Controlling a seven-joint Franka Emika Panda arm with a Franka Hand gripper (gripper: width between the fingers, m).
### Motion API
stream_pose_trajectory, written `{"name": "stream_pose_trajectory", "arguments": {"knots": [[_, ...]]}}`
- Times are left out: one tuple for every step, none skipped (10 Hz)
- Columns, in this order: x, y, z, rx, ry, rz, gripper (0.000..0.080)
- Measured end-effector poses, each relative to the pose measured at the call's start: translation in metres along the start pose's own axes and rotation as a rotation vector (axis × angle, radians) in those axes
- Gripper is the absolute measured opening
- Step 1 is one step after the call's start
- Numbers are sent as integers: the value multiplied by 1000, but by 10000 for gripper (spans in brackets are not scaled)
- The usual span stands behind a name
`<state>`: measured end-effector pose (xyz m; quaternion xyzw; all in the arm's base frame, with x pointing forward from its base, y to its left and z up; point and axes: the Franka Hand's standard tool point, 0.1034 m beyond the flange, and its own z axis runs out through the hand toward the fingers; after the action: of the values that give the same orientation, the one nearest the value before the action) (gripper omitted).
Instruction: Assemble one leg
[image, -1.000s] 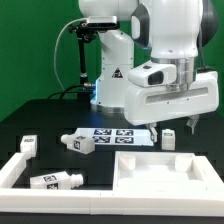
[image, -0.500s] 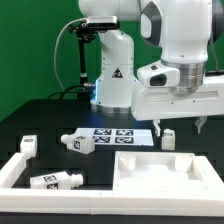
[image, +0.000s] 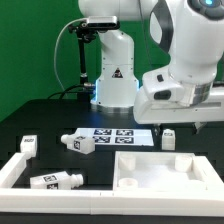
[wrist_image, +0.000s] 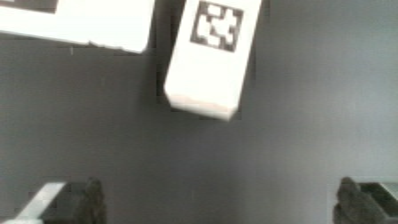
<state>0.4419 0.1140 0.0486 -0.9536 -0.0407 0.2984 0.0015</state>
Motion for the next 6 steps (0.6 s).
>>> {"name": "stream_pose_trajectory", "arguments": {"knots": [[2, 0, -4, 6, -56, 10, 649], [3, -2, -8, 6, -60, 7, 649], [-8, 0, -3, 1, -171, 1, 649], [-8, -2, 2, 16, -258, 17, 649], [-11, -1, 9, 34, -373, 38, 649], [-11, -1, 15, 33, -443, 37, 649]]}}
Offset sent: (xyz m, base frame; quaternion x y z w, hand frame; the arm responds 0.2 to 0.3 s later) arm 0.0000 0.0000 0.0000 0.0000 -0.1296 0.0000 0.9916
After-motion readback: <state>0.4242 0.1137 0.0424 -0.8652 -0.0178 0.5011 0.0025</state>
